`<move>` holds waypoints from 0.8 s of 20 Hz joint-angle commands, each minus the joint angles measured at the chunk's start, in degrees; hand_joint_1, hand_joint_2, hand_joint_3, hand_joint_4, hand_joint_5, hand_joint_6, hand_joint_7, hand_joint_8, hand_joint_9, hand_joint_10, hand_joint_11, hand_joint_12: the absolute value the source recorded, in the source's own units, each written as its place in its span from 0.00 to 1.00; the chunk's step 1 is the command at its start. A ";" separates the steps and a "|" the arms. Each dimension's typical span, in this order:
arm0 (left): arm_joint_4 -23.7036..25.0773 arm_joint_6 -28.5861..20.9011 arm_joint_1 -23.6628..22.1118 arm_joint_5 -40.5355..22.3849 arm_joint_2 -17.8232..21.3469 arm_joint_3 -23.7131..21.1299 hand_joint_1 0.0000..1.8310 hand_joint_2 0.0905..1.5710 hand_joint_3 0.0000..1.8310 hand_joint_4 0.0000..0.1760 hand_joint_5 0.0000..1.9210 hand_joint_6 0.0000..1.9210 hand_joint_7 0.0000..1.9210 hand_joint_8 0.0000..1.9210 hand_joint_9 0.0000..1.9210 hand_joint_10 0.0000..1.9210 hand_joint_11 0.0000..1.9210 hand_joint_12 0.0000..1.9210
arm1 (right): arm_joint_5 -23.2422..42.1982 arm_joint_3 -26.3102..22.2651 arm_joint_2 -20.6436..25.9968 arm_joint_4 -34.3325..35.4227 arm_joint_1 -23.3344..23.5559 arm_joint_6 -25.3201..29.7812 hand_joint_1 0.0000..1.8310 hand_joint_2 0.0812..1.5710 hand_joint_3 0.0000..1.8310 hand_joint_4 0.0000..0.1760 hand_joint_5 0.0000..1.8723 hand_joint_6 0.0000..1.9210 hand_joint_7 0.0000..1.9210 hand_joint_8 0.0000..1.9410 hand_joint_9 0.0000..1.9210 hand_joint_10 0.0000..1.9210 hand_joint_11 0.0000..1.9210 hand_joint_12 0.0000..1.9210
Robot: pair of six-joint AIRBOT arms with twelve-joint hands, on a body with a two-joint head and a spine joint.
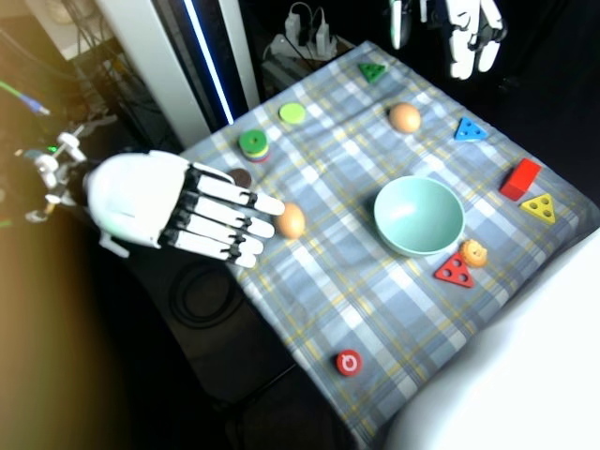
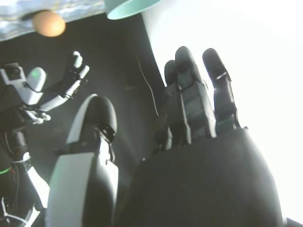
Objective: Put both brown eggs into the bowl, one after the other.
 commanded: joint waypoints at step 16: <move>-9.61 16.83 -6.02 15.92 -7.46 8.30 0.38 0.55 0.00 1.00 0.20 0.00 0.30 0.00 0.33 0.00 0.02 0.40 | 6.90 0.25 0.50 0.63 0.42 0.11 0.43 0.83 0.00 0.00 0.35 0.00 0.26 0.00 0.28 0.00 0.17 0.31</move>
